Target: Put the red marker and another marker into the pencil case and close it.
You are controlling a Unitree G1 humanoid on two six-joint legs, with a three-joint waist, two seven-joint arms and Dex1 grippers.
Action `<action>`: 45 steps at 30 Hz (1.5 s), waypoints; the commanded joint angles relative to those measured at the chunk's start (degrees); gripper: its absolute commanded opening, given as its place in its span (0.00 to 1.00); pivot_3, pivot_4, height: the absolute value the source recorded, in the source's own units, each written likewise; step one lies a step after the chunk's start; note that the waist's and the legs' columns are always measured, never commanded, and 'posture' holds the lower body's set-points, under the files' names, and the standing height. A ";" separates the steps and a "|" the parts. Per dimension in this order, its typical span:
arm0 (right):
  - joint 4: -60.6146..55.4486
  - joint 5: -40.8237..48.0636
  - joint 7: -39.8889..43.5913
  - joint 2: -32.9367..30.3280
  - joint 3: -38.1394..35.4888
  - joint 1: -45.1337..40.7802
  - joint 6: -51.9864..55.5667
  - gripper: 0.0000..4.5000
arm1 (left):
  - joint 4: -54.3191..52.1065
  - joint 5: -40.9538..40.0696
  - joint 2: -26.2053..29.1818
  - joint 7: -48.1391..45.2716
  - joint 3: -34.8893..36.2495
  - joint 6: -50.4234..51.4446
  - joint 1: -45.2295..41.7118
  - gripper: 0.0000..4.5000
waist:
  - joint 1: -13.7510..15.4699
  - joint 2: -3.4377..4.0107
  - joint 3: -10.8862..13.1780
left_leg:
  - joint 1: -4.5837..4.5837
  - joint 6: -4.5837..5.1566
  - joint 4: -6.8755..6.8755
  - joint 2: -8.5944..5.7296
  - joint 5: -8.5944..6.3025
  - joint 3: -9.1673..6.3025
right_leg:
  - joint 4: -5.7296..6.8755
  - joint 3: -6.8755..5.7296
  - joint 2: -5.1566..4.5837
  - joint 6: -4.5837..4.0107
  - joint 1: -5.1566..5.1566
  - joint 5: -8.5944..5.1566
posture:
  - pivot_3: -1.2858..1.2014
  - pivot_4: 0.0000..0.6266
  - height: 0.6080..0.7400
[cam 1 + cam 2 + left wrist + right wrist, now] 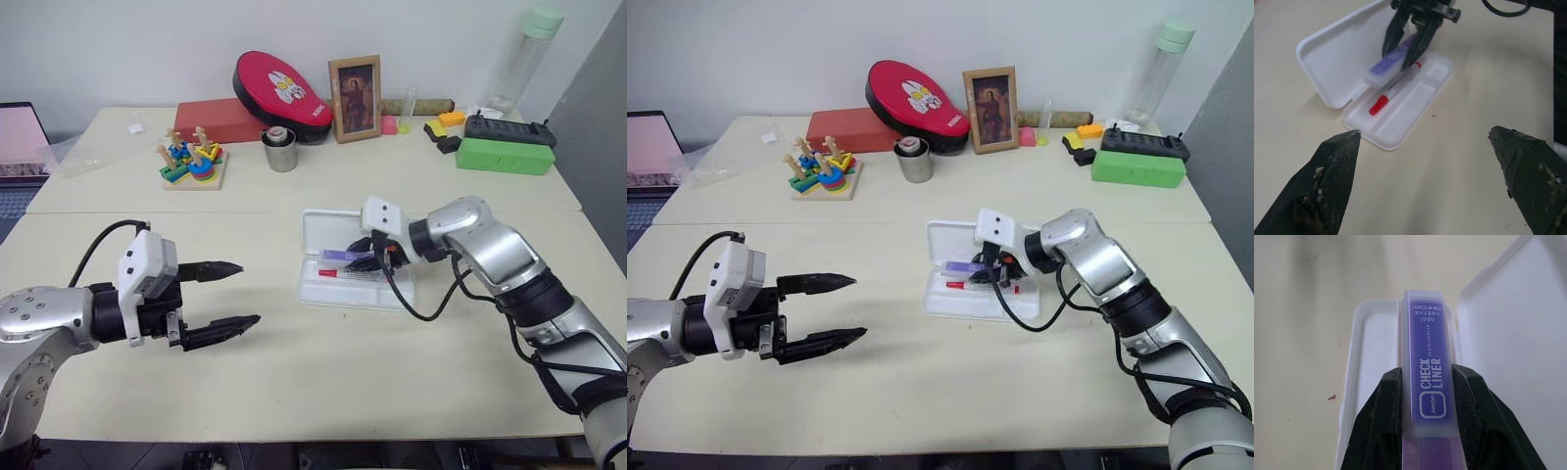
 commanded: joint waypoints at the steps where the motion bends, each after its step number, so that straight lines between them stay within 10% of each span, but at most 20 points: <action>1: -3.50 -1.33 -0.37 0.53 -0.11 0.72 0.04 0.24 | -2.03 -1.48 0.49 1.33 0.99 -0.72 -0.06 1.00 | -0.07 0.00 0.00 | 0.00 0.00 0.00 0.00 0.00 0.00 | 0.00 0.00 0.00 0.00 0.00 0.00 | 0.52 0.24 1.00; 42: -5.61 -6.18 -5.84 6.92 3.90 4.43 6.86 0.24 | -5.08 -1.59 0.25 9.69 -2.39 -1.49 5.13 1.00 | -0.21 -0.01 -0.01 | 0.11 0.01 -0.02 0.01 0.00 0.01 | 0.10 0.02 0.00 -0.01 0.03 0.00 | 0.52 0.24 1.00; 45: -6.16 -5.61 -5.70 7.44 3.04 4.20 7.31 0.41 | -4.79 -1.36 0.17 9.78 -2.87 -1.65 4.67 1.00 | -0.24 -0.01 -0.01 | 0.12 0.01 -0.02 0.01 0.00 0.01 | 0.10 0.03 0.00 -0.01 0.03 0.00 | 0.52 0.24 1.00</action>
